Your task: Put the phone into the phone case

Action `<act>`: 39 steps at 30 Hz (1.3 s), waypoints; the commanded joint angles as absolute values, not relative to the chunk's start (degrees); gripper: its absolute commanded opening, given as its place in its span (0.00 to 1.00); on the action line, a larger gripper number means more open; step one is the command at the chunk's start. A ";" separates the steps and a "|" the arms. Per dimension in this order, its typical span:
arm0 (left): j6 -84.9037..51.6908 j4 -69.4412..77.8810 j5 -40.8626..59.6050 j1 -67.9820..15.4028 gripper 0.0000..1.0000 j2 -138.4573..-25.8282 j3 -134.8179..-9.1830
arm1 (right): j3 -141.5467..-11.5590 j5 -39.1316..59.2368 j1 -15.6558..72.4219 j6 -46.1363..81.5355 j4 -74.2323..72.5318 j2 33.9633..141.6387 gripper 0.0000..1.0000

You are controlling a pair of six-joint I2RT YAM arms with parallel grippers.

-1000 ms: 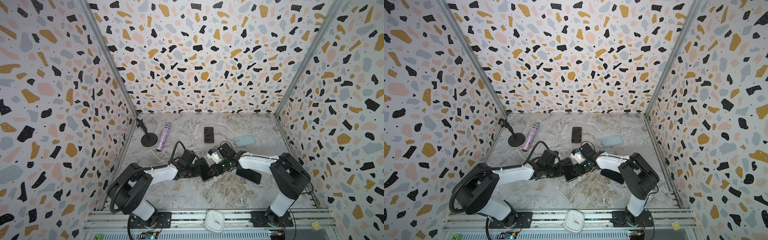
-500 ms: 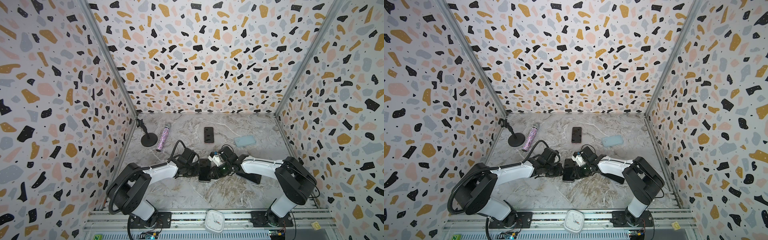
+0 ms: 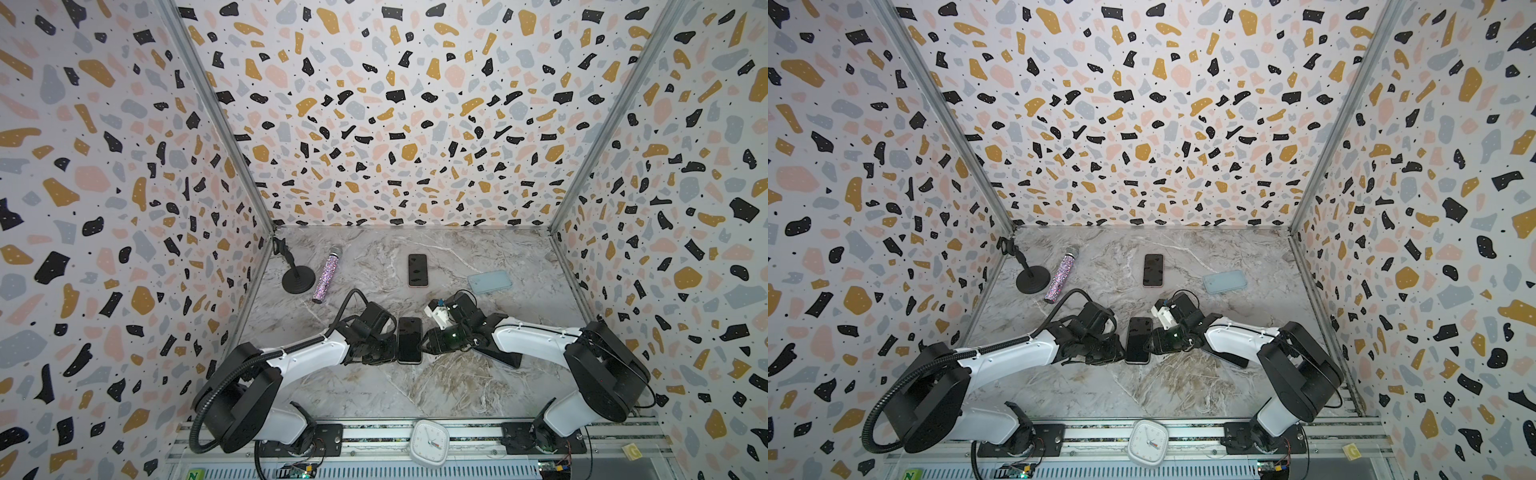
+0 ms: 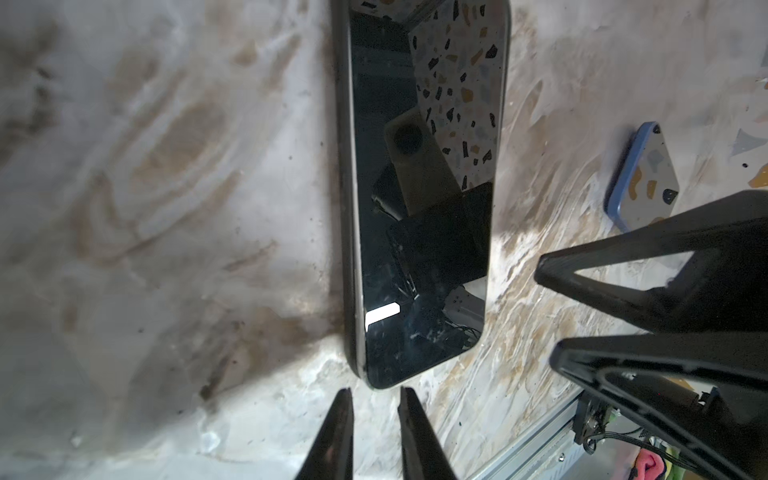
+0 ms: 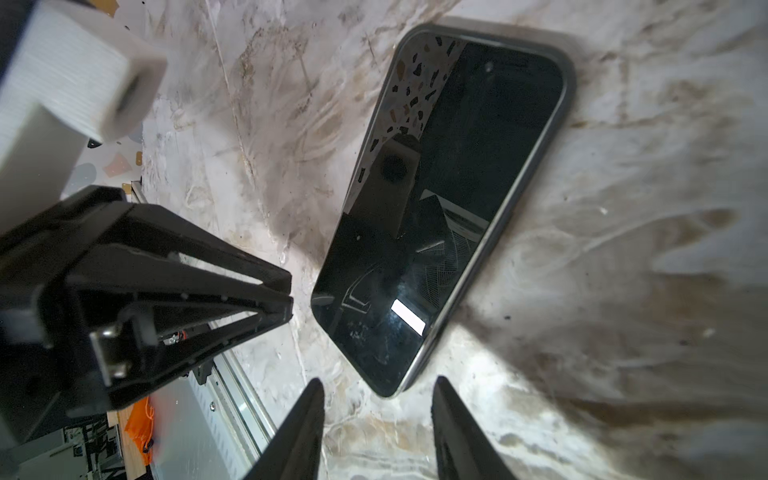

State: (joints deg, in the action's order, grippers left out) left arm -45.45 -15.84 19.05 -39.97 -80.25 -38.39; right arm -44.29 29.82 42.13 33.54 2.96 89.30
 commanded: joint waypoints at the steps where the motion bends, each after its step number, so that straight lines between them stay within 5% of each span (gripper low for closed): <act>1: -47.01 -16.57 18.15 -40.77 0.21 -80.31 -37.96 | -44.75 28.67 42.60 33.76 2.80 89.10 0.44; 39: -44.93 -12.66 19.63 -41.84 0.03 -89.61 -40.83 | -47.72 32.78 45.11 32.96 0.86 97.62 0.45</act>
